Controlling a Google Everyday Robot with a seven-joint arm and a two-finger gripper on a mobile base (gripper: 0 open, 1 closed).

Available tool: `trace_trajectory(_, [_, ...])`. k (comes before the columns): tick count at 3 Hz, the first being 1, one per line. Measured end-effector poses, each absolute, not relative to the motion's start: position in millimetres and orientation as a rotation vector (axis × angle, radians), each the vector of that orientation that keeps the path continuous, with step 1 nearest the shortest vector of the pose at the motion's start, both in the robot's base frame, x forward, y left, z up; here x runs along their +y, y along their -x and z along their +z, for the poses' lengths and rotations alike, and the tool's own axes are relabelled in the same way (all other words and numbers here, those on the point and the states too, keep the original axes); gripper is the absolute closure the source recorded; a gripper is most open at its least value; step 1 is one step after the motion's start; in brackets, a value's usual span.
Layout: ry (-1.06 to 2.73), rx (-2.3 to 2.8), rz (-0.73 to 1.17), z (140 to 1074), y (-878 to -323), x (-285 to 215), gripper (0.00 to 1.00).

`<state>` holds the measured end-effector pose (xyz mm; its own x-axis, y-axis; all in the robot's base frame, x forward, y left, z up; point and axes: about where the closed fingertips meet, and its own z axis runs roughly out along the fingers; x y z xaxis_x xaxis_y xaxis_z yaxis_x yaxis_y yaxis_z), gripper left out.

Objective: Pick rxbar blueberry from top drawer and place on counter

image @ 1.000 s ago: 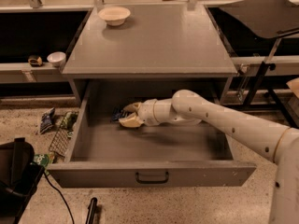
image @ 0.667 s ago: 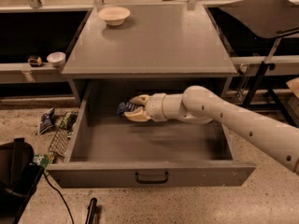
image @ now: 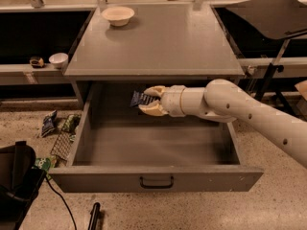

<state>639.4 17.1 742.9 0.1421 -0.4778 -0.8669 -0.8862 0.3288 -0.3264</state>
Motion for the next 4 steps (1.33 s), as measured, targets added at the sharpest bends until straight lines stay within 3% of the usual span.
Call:
trace_trajectory(1, [1.309, 1.495, 0.464, 743.5, -639.7, 17.8, 1.00])
trace_trajectory(4, [1.442, 1.287, 0.110, 856.7, -690.7, -5.3, 1.00])
